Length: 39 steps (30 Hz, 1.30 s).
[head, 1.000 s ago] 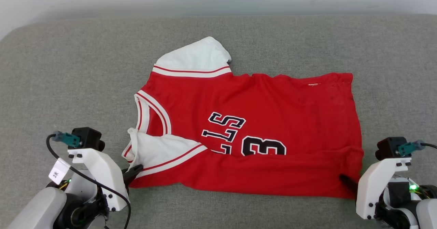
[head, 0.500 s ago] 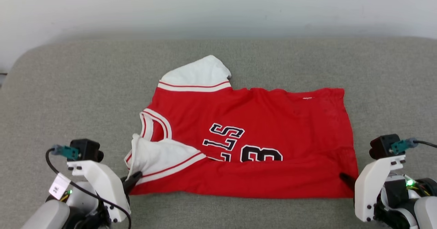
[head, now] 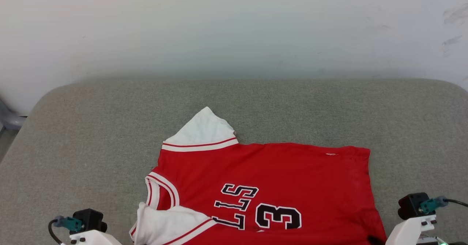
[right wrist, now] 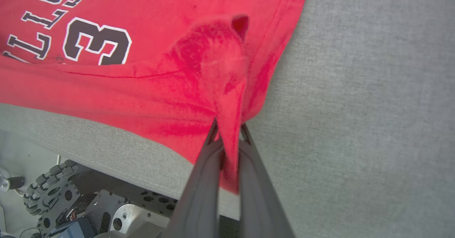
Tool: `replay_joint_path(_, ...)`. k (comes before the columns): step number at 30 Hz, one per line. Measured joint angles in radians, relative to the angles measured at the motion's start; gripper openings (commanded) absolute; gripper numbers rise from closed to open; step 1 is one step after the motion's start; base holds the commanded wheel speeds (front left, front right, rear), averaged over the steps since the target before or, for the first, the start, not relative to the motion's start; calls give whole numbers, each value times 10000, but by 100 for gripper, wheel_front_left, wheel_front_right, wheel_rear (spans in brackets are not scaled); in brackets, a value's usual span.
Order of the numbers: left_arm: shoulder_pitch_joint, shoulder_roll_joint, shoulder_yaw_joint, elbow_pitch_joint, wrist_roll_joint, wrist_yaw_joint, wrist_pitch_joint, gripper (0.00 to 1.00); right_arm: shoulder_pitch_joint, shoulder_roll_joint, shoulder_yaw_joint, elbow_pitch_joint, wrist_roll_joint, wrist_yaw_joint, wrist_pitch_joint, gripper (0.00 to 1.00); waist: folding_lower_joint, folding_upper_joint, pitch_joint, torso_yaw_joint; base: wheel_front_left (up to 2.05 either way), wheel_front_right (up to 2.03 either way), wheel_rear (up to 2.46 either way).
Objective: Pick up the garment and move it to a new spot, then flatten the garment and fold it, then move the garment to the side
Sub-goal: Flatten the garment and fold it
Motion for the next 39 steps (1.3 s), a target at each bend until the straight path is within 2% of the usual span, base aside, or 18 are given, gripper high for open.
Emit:
replay_joint_path(7, 205, -253, -249, 305, 226, 54, -288, 0, 560, 399, -234, 261, -171, 2, -309, 0, 0, 0, 7, 19, 0, 0, 0)
replay_joint_path(8, 160, -318, -291, 405, 247, 40, -322, 10, 567, 439, -245, 311, -186, 2, -401, 0, 0, 0, 28, 21, 0, 0, 0)
replay_joint_path(9, 96, -397, -328, 539, 280, 19, -370, 40, 572, 500, -301, 366, -234, 2, -556, 38, 1, 0, 48, 18, 0, 0, 0)
replay_joint_path(10, 28, -468, -345, 660, 332, -42, -460, 91, 577, 554, -343, 439, -272, 2, -692, 91, 1, 0, 65, 12, 0, 0, 0)
replay_joint_path(11, -46, -541, -349, 761, 334, -81, -514, 100, 602, 593, -341, 491, -278, 0, -813, 100, 1, 0, 78, 6, 0, 0, 0)
replay_joint_path(19, -391, -727, -236, 1154, 826, -385, -1517, 100, 634, 1045, -514, 282, -706, 0, -2803, 100, 2, 0, -4, -112, 0, 0, 0)
replay_joint_path(22, -645, -976, 159, 1124, 940, -251, -2316, 100, 481, 1235, -629, 128, -1012, 0, -3601, 100, 1, 0, -32, -161, 0, 0, 0)
replay_joint_path(27, -1199, -1193, 364, 1179, 1814, -136, -3730, 100, 125, 1475, -863, -188, -1739, 2, -4742, 100, 1, 0, -21, -203, 0, 0, 0)
replay_joint_path(33, -1888, -1442, 360, 1327, 2863, -221, -5321, 100, -261, 1728, -1237, -727, -2389, 0, -5576, 100, 2, 0, 105, -300, 0, 0, 0)
replay_joint_path(39, -2868, -1641, 439, 1599, 3243, -487, -6036, 100, -719, 1881, -1379, -1415, -2740, 2, -5745, 100, 1, 0, 573, -454, 0, 0, 0)
